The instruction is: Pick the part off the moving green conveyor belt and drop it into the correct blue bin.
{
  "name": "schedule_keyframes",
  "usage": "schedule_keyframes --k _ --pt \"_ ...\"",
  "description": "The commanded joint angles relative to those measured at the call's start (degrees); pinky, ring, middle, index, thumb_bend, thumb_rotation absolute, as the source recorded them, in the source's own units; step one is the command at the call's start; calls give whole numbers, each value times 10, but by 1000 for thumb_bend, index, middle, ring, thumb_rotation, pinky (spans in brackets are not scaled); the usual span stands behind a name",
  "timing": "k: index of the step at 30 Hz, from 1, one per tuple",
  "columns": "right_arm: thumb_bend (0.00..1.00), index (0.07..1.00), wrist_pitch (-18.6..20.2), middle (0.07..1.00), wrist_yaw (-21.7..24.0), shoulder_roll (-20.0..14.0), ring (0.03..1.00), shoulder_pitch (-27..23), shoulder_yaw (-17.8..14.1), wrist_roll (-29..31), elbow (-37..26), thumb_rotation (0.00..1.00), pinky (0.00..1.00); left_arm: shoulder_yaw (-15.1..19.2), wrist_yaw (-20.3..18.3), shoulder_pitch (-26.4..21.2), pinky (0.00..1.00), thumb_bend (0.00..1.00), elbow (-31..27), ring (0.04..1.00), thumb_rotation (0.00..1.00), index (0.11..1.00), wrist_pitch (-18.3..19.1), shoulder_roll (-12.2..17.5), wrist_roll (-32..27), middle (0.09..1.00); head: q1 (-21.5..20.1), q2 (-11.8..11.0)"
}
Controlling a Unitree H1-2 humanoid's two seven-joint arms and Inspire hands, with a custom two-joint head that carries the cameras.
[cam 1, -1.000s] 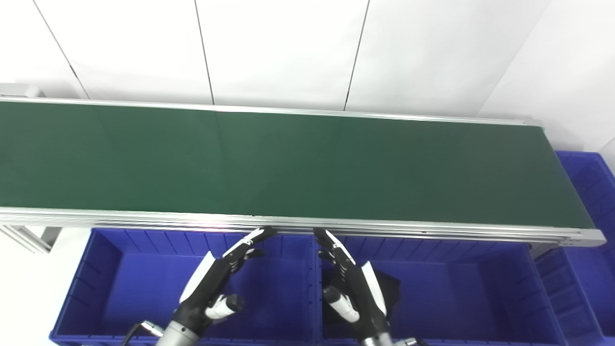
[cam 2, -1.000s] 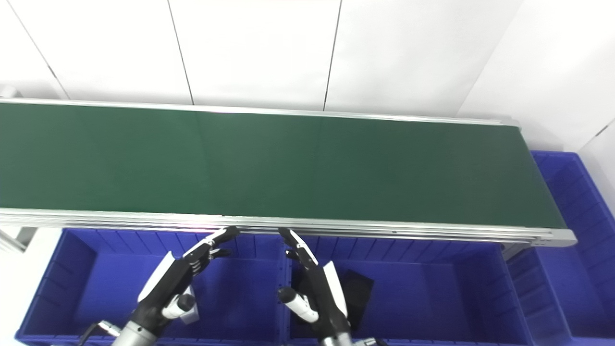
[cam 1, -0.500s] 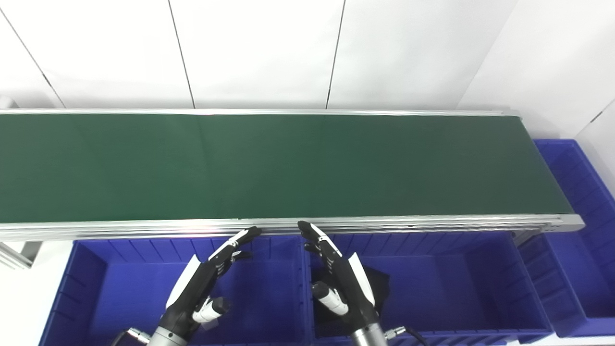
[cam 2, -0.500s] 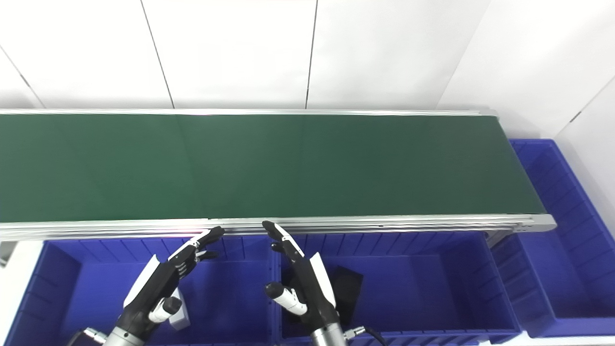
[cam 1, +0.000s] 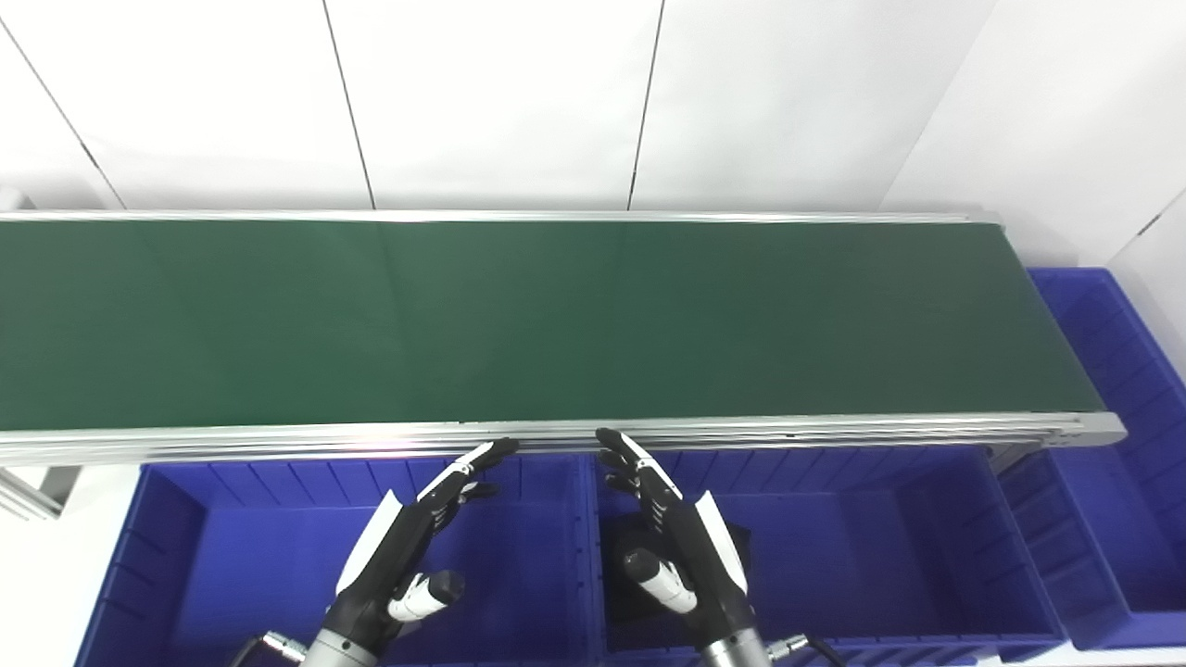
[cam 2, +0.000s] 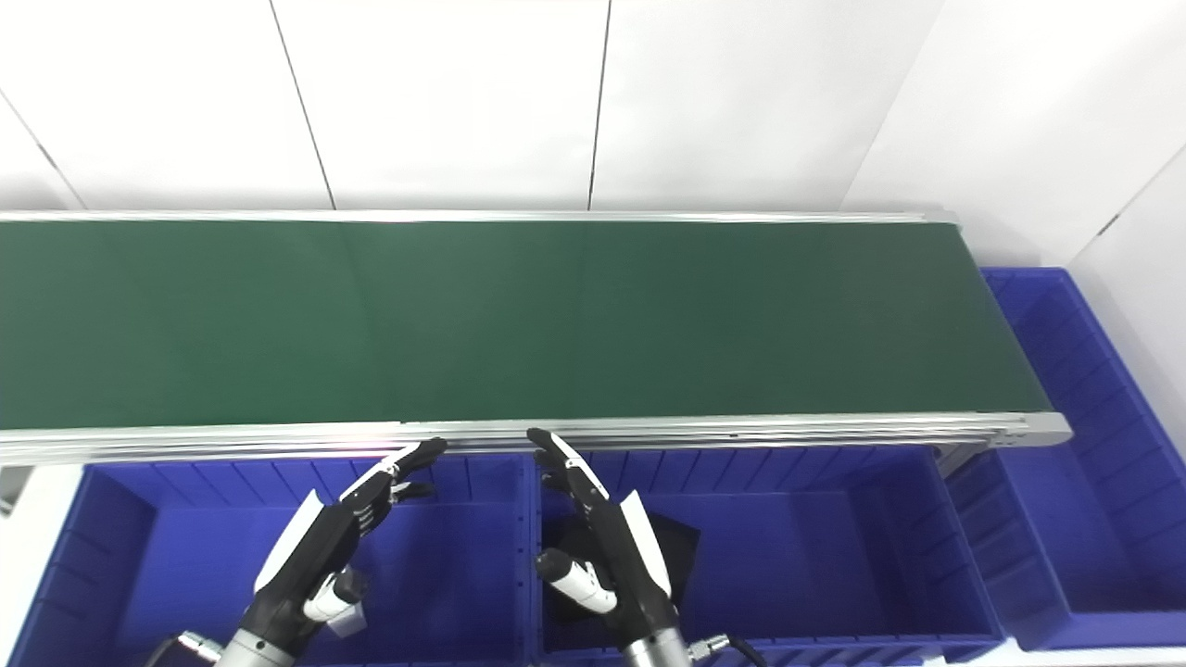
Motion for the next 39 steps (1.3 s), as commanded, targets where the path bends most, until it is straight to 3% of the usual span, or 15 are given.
schedule_keyframes --k 1,11,23,39 --pt "920 914 -16 912 2 -2 880 2 -5 7 -24 974 829 -4 10 1 835 976 -21 921 1000 874 -10 -11 6 932 10 1" --pt "899 922 -24 900 13 -21 874 9 -17 32 -27 981 827 -9 20 2 853 979 -8 929 1000 879 -21 -31 11 936 63 8" --pt "895 918 -34 899 18 -27 871 10 -19 40 -15 964 831 -12 25 5 866 972 -3 938 1000 905 -30 -36 13 946 84 2" --pt "900 913 -36 901 19 -24 875 7 -15 37 -5 970 834 -11 24 6 867 946 5 938 1000 917 -38 -33 9 946 79 -4"
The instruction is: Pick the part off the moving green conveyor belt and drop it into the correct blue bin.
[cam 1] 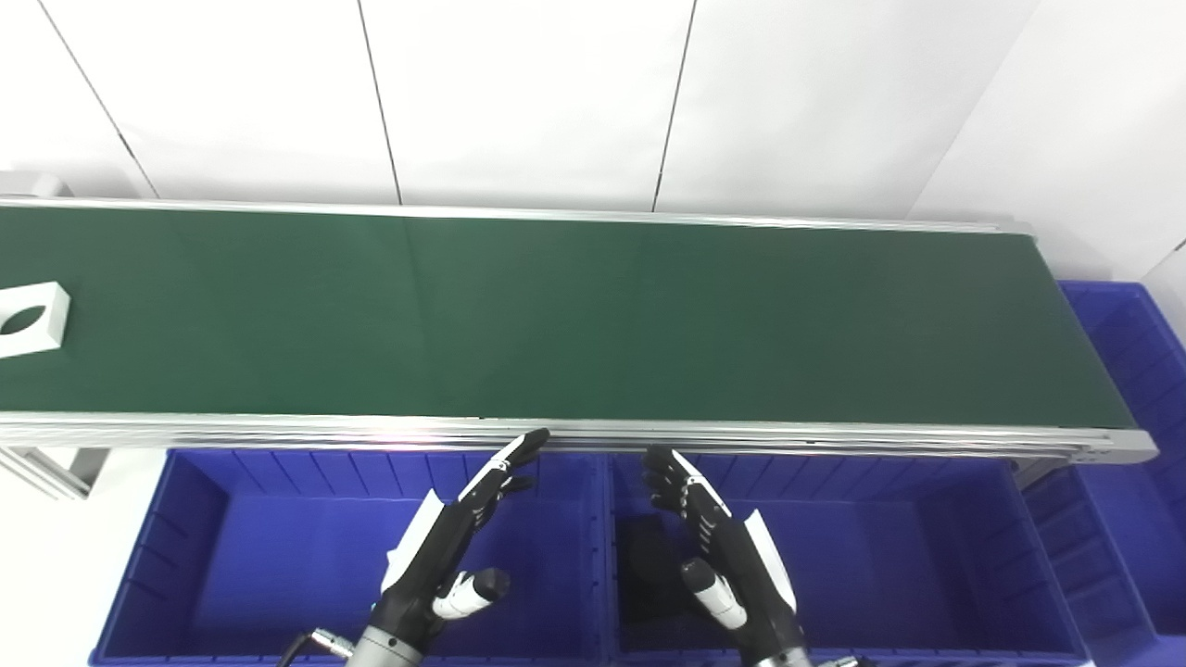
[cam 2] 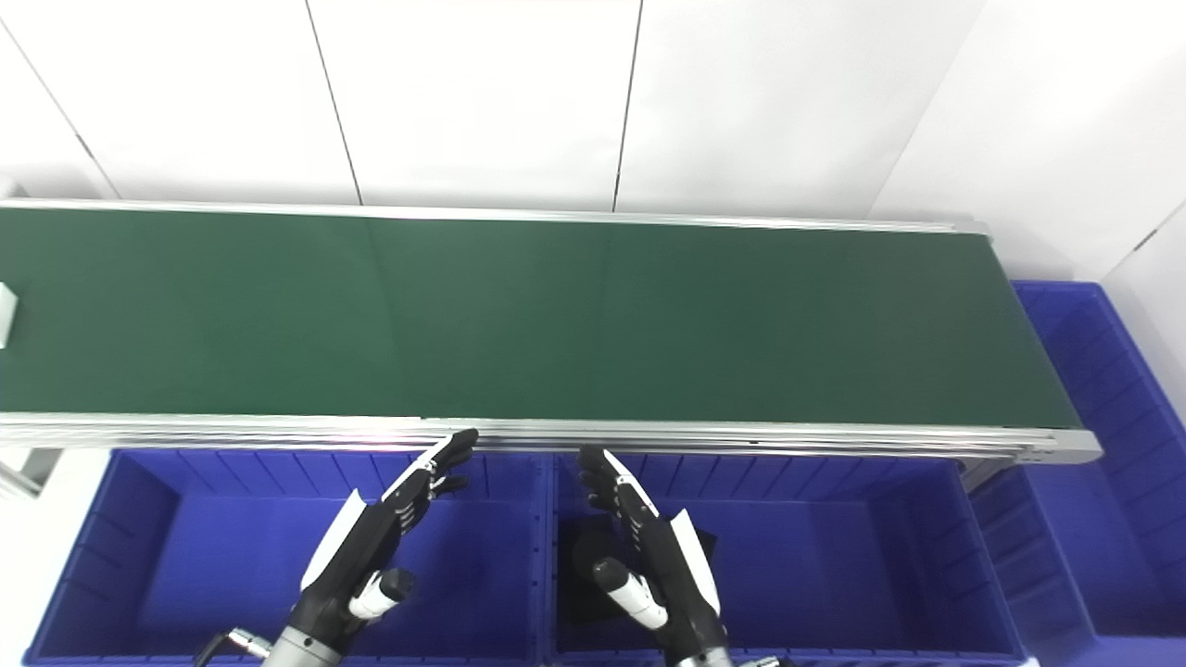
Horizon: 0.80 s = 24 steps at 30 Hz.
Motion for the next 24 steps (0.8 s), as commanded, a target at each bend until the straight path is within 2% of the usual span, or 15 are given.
schedule_keyframes --k 1,24 --pt "901 913 -34 901 -2 4 875 -2 0 -2 -12 971 835 -2 4 -3 867 947 -15 938 1000 918 -19 -1 -2 946 1 1" --pt "880 915 -35 900 0 2 868 -1 3 2 -11 979 836 -3 4 -4 880 958 -15 938 1000 913 -20 -1 7 943 2 -4"
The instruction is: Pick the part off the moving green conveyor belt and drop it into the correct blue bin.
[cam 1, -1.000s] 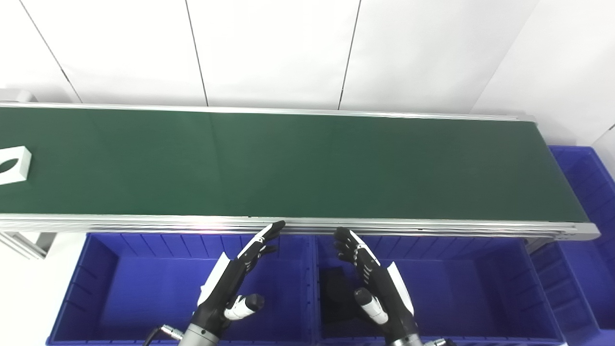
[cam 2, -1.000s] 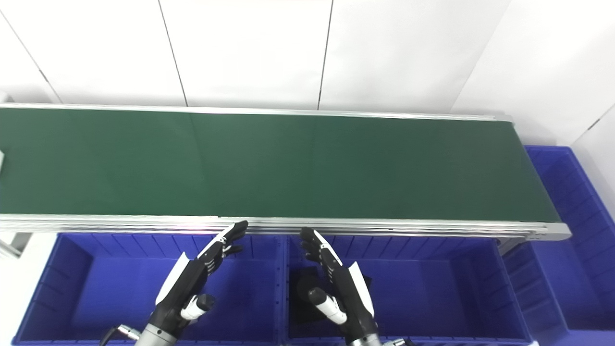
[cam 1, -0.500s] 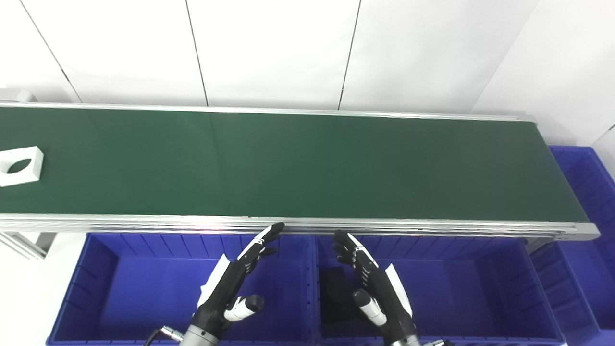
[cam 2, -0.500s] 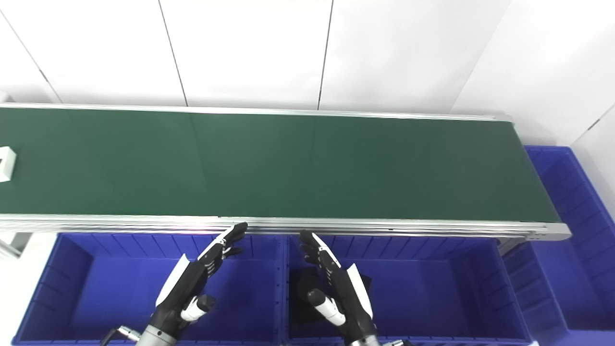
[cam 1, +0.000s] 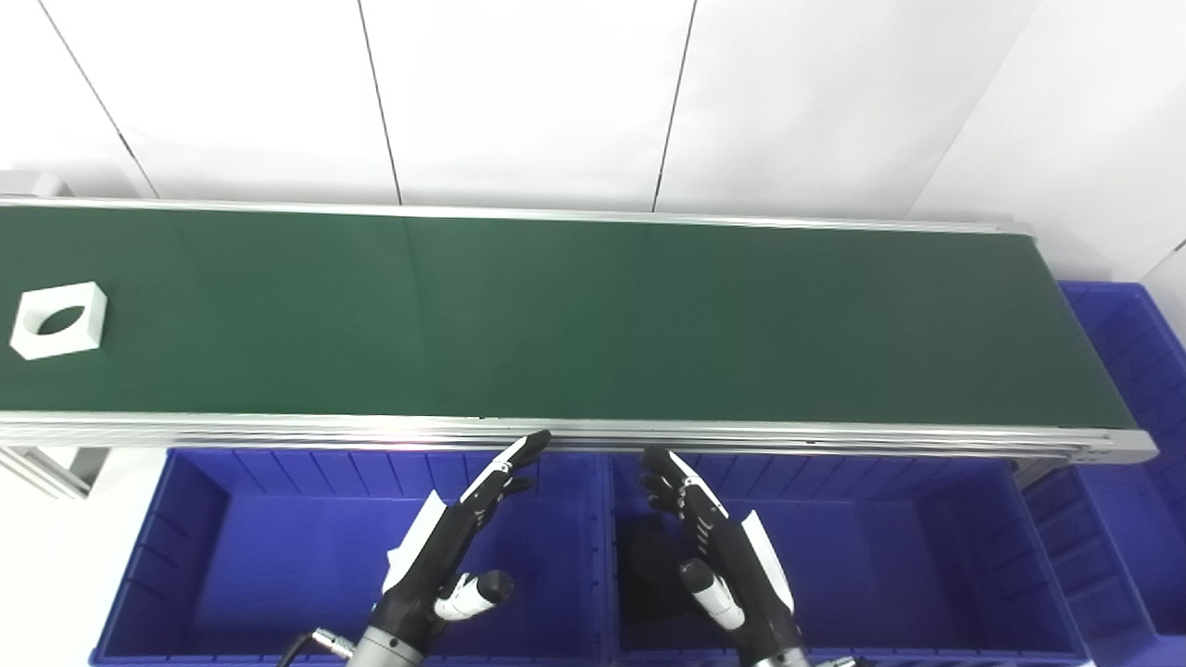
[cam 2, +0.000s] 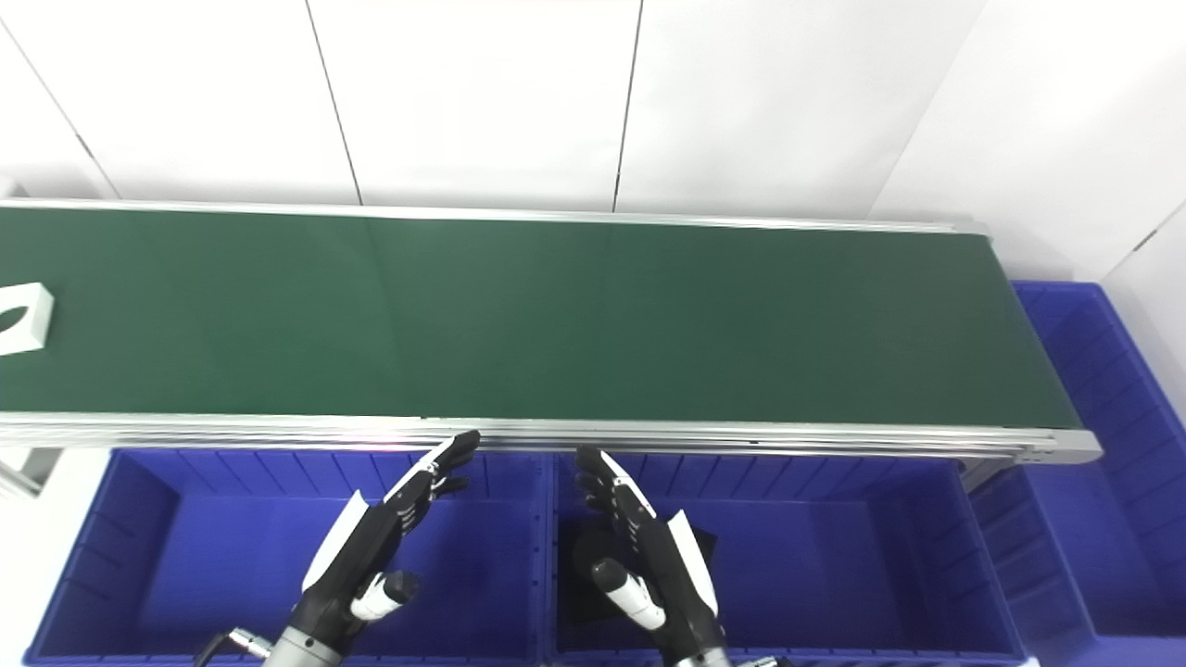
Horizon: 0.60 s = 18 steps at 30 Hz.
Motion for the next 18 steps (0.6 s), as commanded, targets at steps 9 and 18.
schedule_keyframes --k 9,18 --pt "886 919 -36 906 -2 0 878 -3 2 3 -8 983 838 -5 4 -4 881 965 -11 937 1000 913 -22 -1 -4 941 3 -5" --pt "890 924 -37 909 -1 -5 882 -1 1 7 -2 982 851 -10 6 -5 890 944 3 943 1000 912 -33 -4 -2 946 44 -29"
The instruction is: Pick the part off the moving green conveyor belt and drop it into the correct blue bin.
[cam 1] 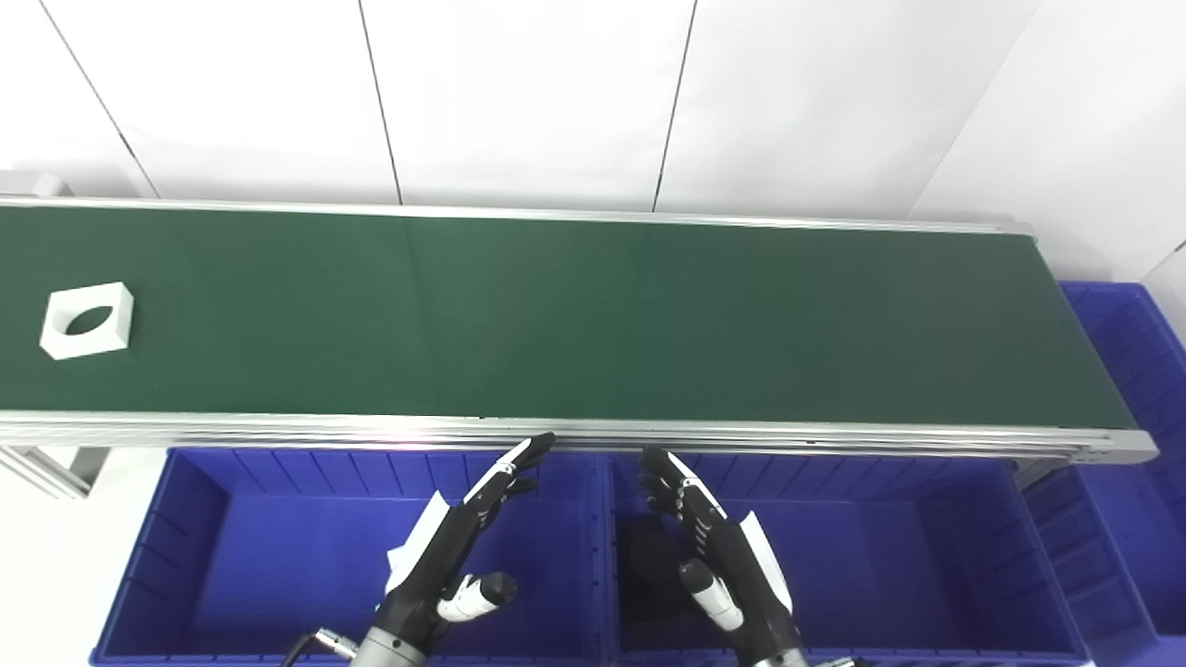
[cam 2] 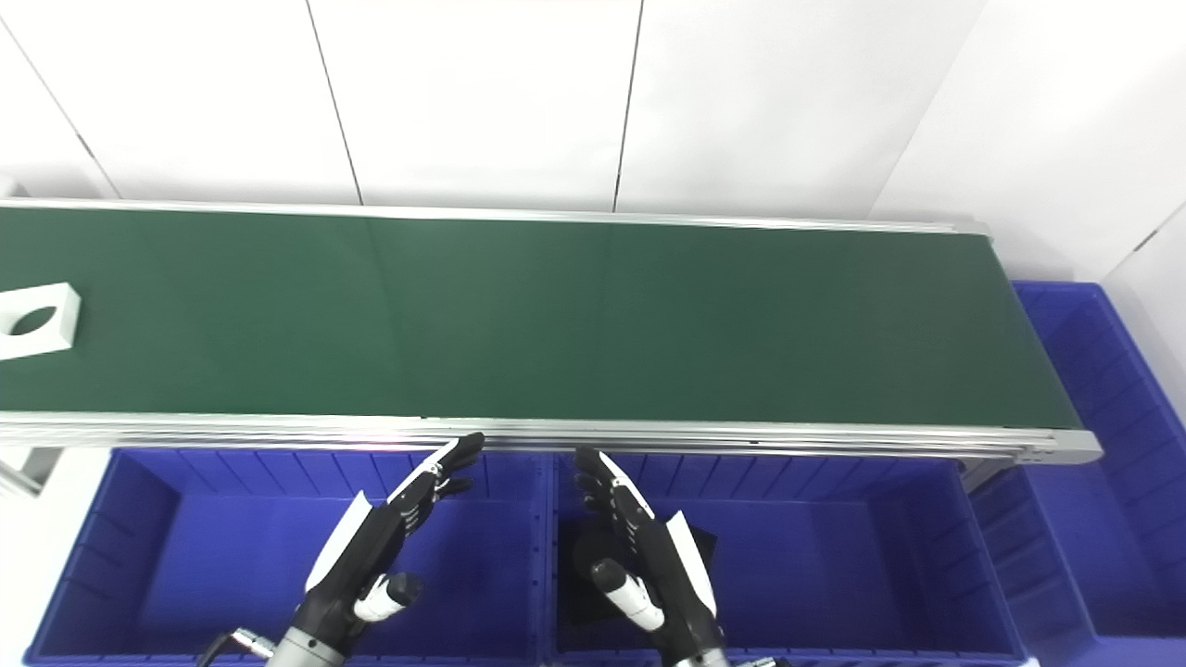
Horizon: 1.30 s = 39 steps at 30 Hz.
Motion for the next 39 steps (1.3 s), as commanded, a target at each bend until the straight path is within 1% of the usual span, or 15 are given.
schedule_keyframes --k 1,2,3,6,7,8,12,16,22,31,33,34,35,38,39 --pt "891 926 -37 909 0 -4 883 -1 -1 6 -4 982 853 -5 7 -6 892 939 3 944 1000 913 -33 -6 -3 946 28 -10" --pt "897 931 -37 911 0 -8 885 -1 -1 7 -2 987 857 -7 9 -7 889 921 8 941 998 911 -38 -7 -2 944 28 -10" --pt "890 935 -37 913 0 -12 887 -1 -1 11 1 989 860 -8 12 -8 884 903 15 937 995 911 -42 -10 1 942 43 -18" --pt "877 933 -37 915 -1 -22 890 -2 -1 20 9 985 865 -13 21 -9 869 919 31 928 989 909 -47 -15 13 939 58 -26" --pt "874 932 -37 915 0 -25 891 -2 -1 24 12 984 868 -16 25 -10 864 919 36 926 988 910 -48 -17 17 938 67 -33" --pt "874 932 -37 915 0 -28 891 -2 -1 27 13 983 871 -18 29 -11 861 919 39 925 987 910 -49 -18 19 938 67 -33" --pt "901 937 -37 918 0 -36 893 -3 -2 35 22 988 877 -32 45 -17 852 908 59 922 975 909 -50 -21 22 938 91 -55" --pt "902 941 -37 921 1 -41 895 -5 -4 40 32 989 882 -49 65 -24 843 900 74 917 965 907 -50 -19 21 936 102 -64" --pt "916 944 -37 920 0 -43 896 -7 -4 44 38 991 886 -69 89 -33 838 896 87 912 948 903 -50 -12 15 933 105 -67" --pt "914 946 -37 924 -3 -42 901 -8 -1 40 44 995 885 -83 101 -38 850 930 97 921 942 905 -50 -2 5 939 104 -75" --pt "918 945 -37 925 -4 -42 902 -8 0 39 46 994 887 -85 101 -38 852 931 100 922 944 905 -50 0 4 941 104 -85" --pt "923 945 -37 925 -5 -42 902 -8 0 38 49 994 887 -86 101 -38 853 931 103 922 946 906 -50 1 2 942 101 -94" --pt "926 944 -37 924 -5 -42 901 -8 1 38 50 995 885 -87 102 -38 855 930 105 923 946 907 -51 2 1 943 101 -94" --pt "923 940 -37 925 -6 -42 897 -13 2 42 60 986 879 -90 108 -39 852 943 114 919 948 902 -51 1 2 940 102 -111" --pt "924 936 -37 921 -5 -42 894 -14 2 44 62 979 879 -91 110 -40 844 938 116 915 944 898 -51 1 3 936 102 -111"
